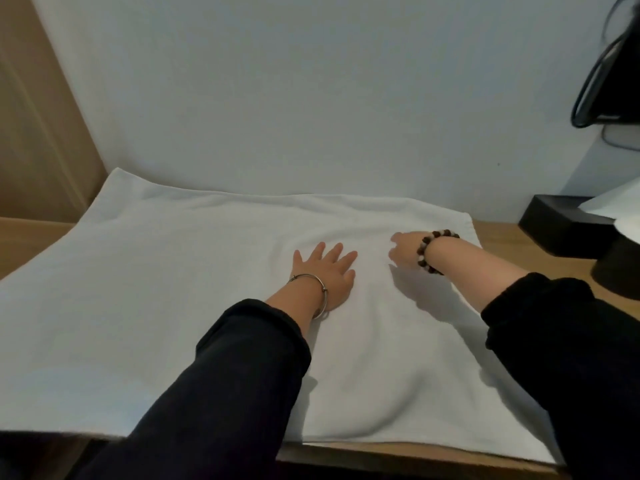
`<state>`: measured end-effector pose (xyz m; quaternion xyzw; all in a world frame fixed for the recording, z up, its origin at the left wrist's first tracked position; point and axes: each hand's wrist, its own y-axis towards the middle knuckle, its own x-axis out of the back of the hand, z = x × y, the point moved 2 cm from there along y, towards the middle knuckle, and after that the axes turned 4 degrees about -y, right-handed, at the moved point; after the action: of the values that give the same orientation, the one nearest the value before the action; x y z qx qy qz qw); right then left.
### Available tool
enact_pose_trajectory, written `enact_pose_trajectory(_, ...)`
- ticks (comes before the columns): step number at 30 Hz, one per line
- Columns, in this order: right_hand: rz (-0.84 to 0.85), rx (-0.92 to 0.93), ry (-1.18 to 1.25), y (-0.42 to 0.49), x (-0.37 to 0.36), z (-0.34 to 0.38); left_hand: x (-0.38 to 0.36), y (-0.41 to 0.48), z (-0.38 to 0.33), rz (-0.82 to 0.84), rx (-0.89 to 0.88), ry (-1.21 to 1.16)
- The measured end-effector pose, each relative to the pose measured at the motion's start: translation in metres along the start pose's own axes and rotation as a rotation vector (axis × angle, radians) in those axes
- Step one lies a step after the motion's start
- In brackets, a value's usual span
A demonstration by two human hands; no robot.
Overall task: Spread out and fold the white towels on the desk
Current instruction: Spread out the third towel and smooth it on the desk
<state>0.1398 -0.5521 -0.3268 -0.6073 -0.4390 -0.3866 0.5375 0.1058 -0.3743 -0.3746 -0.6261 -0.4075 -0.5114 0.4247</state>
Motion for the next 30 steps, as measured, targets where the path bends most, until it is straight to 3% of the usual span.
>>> enact_pose_trajectory(2, 0.074, -0.02, -0.05, -0.017, -0.029, 0.0, 0.004, 0.002, -0.002, 0.009, 0.009, -0.007)
enact_pose_trajectory(5, -0.049, 0.031, 0.039, -0.034, -0.063, -0.012, 0.006, -0.005, -0.001, 0.014, 0.035, 0.03)
enact_pose_trajectory(7, -0.13, 0.073, 0.063, -0.042, -0.063, -0.026, 0.008, -0.015, -0.001, 0.031, 0.026, 0.032)
enact_pose_trajectory(11, -0.106, -0.031, -0.006, -0.055, -0.048, -0.033, 0.015, -0.049, -0.002, 0.129, -0.011, -0.018)
enact_pose_trajectory(17, -0.308, 0.239, 0.096, -0.117, -0.034, 0.029, 0.03, -0.108, -0.004, 0.1, -0.151, -0.106)
enact_pose_trajectory(22, -0.085, 0.314, 0.058, -0.15, -0.073, 0.032, 0.031, -0.145, -0.022, 0.078, -0.267, -0.115)
enact_pose_trajectory(26, -0.104, 0.32, 0.03, -0.156, -0.092, 0.009, 0.015, -0.16, -0.03, 0.181, -0.296, -0.08)
enact_pose_trajectory(30, -0.021, 0.127, 0.041, -0.156, -0.099, -0.03, -0.009, -0.167, -0.027, 0.17, -0.231, 0.067)
